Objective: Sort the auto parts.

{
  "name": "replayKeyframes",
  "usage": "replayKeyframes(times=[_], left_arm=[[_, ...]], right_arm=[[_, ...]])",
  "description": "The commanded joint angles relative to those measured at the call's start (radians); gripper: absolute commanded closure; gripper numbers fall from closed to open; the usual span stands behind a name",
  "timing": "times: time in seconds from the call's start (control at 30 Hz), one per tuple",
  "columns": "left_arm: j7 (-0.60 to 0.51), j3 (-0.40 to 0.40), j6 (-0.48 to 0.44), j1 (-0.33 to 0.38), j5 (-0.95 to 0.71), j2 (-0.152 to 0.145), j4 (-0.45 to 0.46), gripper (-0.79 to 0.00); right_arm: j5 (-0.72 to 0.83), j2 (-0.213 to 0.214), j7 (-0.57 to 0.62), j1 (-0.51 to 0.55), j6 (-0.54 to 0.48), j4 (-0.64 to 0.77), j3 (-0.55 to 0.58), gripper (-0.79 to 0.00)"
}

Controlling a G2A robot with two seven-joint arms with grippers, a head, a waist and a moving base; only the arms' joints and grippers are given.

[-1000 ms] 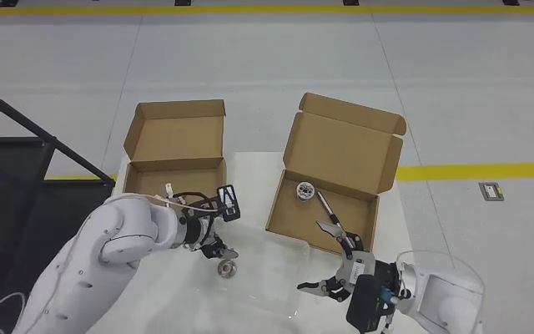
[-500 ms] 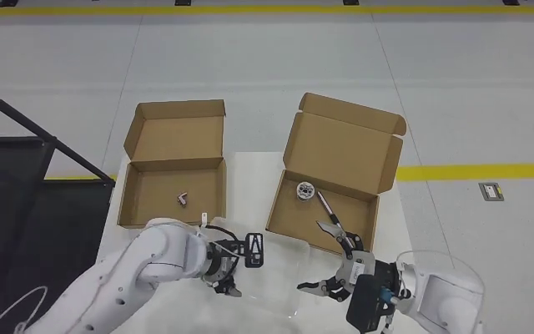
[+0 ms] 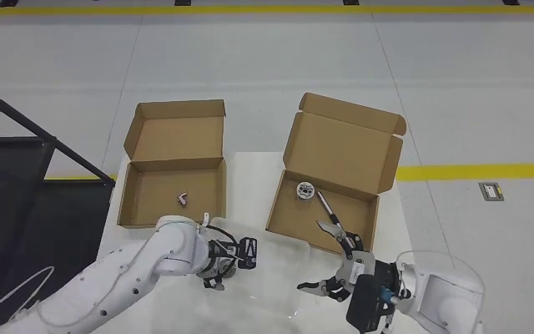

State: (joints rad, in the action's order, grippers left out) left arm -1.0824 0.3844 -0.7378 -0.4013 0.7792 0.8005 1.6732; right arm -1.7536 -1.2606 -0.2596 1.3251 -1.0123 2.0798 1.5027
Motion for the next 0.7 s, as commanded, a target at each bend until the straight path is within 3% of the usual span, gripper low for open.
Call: replayKeyframes(times=[0.0,0.07,0.13,0.2,0.27,0.67], left_arm=[[0.005,-0.005,-0.005,0.001,0.015,0.007,-0.019,-0.677],[0.015,-0.013,0.005,-0.002,0.045,0.017,-0.036,-0.653],[0.092,-0.005,0.004,-0.01,0.025,0.026,-0.059,-0.665],[0.098,-0.008,0.014,-0.008,0.083,0.033,-0.086,-0.573],[0.119,-0.016,0.029,-0.016,0.12,0.042,-0.097,-0.548],[0.17,-0.042,0.027,-0.036,0.19,0.096,-0.188,-0.499]], right_arm=[[0.0,0.0,0.0,0.0,0.0,0.0,0.0,-0.785],[0.0,0.0,0.0,0.0,0.0,0.0,0.0,-0.785],[0.0,0.0,0.0,0.0,0.0,0.0,0.0,-0.785],[0.0,0.0,0.0,0.0,0.0,0.0,0.0,-0.785],[0.0,0.0,0.0,0.0,0.0,0.0,0.0,-0.785],[0.0,0.0,0.0,0.0,0.0,0.0,0.0,-0.785]])
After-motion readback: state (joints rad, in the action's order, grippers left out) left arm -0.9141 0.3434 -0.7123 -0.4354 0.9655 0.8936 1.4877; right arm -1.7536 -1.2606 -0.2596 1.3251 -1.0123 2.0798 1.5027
